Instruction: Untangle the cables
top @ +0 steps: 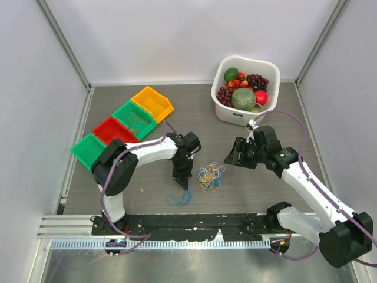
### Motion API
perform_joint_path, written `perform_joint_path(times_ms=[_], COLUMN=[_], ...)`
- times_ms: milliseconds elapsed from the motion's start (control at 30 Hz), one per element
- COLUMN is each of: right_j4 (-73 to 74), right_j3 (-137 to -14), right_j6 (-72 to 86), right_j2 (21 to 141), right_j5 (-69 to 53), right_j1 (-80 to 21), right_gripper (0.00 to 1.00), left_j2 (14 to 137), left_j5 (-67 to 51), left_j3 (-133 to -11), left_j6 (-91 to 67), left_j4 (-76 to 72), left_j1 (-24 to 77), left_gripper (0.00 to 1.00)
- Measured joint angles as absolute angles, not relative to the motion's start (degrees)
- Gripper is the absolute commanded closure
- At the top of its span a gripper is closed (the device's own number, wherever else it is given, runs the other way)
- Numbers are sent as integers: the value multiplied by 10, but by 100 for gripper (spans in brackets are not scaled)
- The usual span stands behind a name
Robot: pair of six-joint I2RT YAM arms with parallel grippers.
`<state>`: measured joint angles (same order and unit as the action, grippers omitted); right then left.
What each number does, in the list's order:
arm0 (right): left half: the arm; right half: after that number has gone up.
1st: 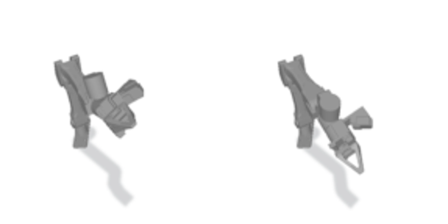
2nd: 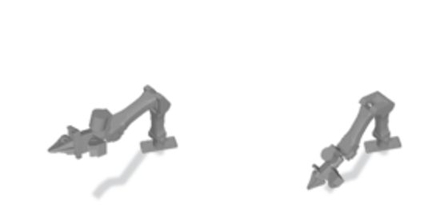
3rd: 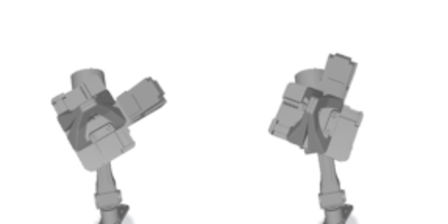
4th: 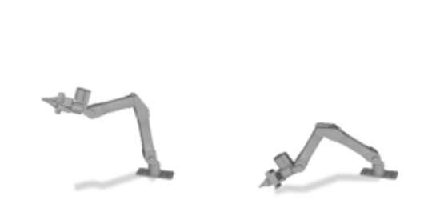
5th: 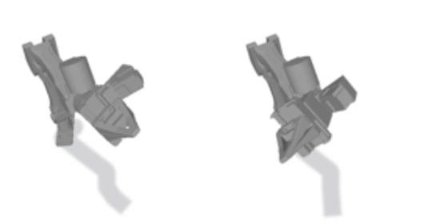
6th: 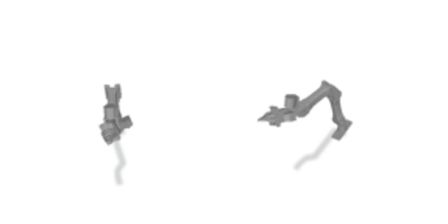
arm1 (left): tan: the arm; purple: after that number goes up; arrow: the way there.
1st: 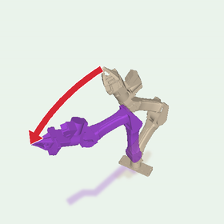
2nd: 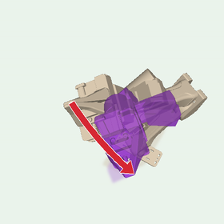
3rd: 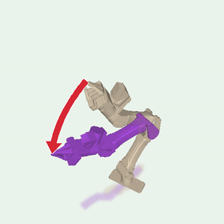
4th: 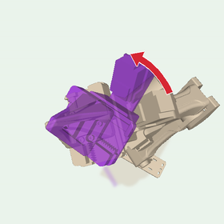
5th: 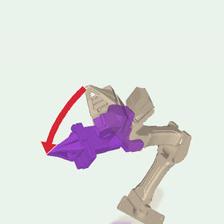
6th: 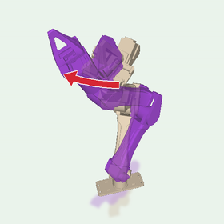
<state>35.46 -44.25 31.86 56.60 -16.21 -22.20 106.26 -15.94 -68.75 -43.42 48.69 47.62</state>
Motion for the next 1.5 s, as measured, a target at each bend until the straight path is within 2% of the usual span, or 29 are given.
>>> perform_joint_path(times_ms=[133,267,367,500,867,1033,1167,1333,1500], right_j4=[361,336,280,213,114,94,94,95,94], right_j3=[-453,-477,-484,-498,-567,-566,-565,-564,-566], right_j6=[313,309,314,328,393,420,447,470,463], right_j2=[566,566,566,578,648,650,649,647,630], right_j5=[-157,-171,-199,-232,-269,-283,-282,-278,-294], right_j1=[-256,-302,-325,-331,-336,-337,-338,-338,-338], right_gripper=[39,38,38,38,39,41,48,48,43], left_j2=[1014,874,762,696,705,711,720,736,747], left_j5=[-139,-131,-128,-116,-63,-50,-45,-45,-45], left_j3=[-688,-705,-763,-852,-1037,-1065,-1068,-1069,-1069], left_j6=[-415,-385,-358,-330,-310,-309,-308,-305,-301], left_j4=[508,535,551,566,589,589,583,573,572], left_j1=[476,476,476,476,476,476,475,470,462], left_gripper=[100,100,100,100,100,100,100,100,100])
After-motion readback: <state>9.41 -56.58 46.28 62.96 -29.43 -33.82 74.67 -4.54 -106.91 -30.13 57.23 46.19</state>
